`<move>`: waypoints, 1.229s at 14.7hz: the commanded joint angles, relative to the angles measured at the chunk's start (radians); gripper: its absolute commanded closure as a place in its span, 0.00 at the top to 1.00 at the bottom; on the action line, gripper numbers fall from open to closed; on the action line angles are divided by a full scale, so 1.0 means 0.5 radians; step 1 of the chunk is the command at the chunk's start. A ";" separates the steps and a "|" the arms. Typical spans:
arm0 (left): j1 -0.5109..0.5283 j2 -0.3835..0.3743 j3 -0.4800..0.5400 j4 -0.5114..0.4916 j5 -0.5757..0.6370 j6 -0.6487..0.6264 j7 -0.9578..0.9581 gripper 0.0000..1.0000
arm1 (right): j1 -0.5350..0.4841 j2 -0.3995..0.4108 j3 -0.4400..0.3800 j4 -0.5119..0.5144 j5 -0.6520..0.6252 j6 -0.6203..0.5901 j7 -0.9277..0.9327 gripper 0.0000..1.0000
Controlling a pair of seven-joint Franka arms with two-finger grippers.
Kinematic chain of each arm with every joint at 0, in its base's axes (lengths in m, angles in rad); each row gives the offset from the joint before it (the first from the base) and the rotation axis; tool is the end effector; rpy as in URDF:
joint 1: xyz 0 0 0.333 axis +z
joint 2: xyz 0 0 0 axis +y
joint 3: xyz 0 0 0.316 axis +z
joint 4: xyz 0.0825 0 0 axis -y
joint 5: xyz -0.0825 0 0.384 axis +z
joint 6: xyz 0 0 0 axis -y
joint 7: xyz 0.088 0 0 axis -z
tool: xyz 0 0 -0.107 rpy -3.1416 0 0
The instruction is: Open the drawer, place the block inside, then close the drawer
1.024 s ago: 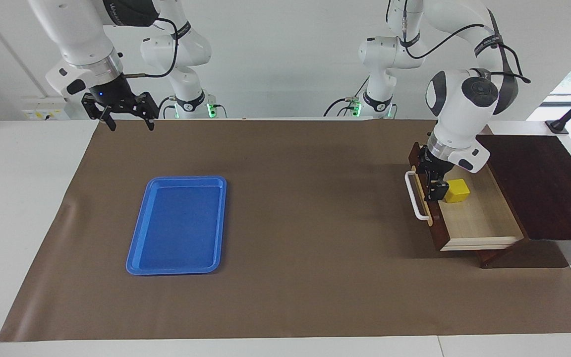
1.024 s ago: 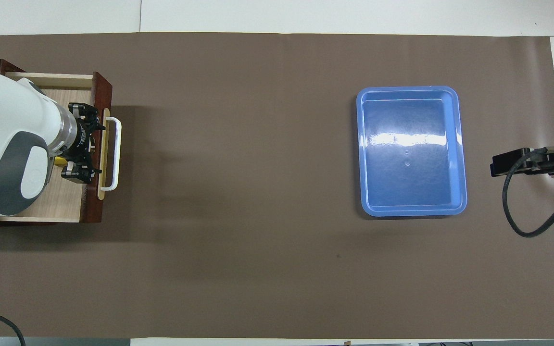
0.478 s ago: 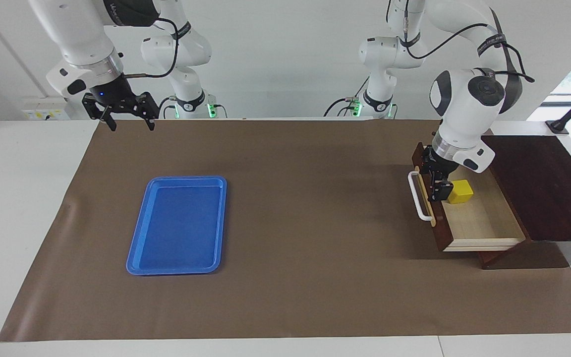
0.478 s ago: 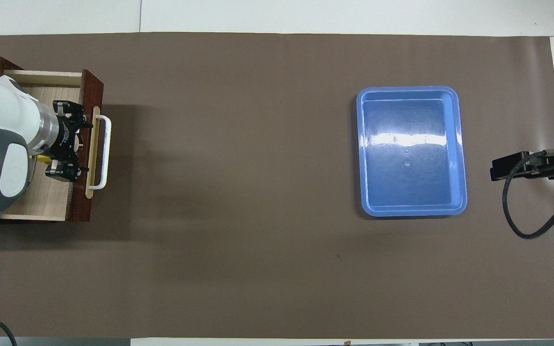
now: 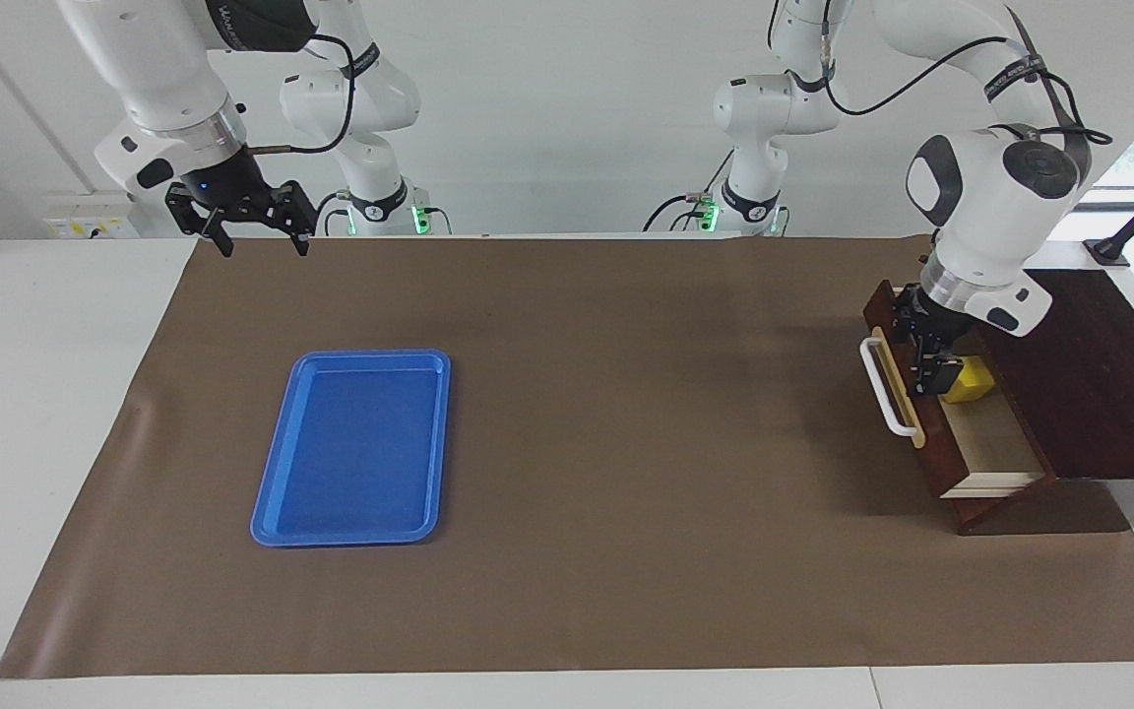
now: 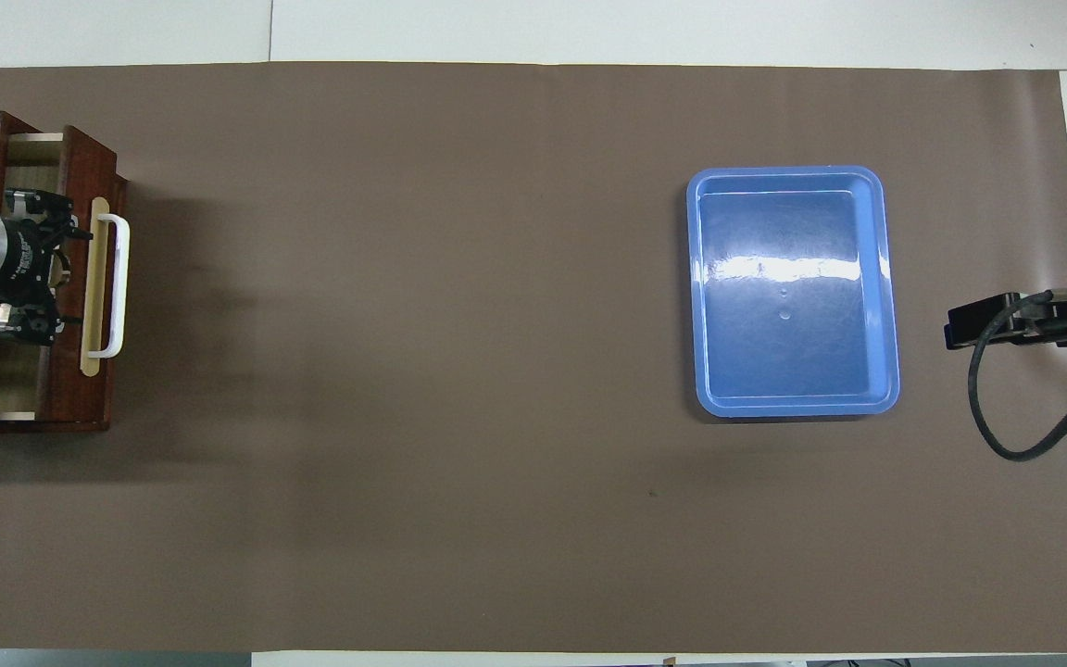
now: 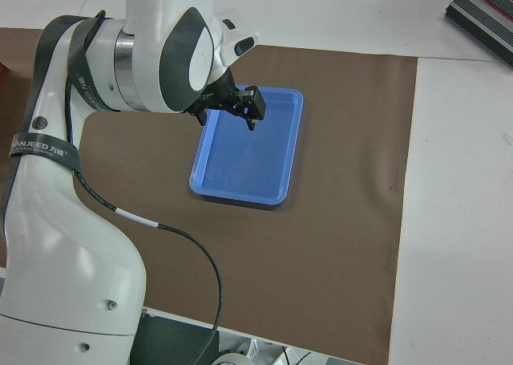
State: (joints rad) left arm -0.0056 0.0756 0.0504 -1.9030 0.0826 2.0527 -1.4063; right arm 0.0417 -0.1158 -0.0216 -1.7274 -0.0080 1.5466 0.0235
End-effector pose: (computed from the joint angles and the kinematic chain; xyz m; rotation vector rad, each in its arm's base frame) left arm 0.5863 0.0302 0.4654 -2.3731 -2.0299 -0.1671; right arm 0.5133 0.0088 0.6107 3.1330 -0.0049 -0.1017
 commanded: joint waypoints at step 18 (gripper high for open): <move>0.223 0.054 -0.009 0.088 0.142 -0.058 0.487 1.00 | -0.034 -0.041 0.025 -0.040 -0.030 -0.013 -0.050 1.00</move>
State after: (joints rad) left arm 0.0916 0.0852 0.0351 -1.8788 0.1159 2.0451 -1.2273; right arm 0.0417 -0.1160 -0.0216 -1.7274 -0.0080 1.5463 0.0235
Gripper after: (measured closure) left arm 0.000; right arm 0.000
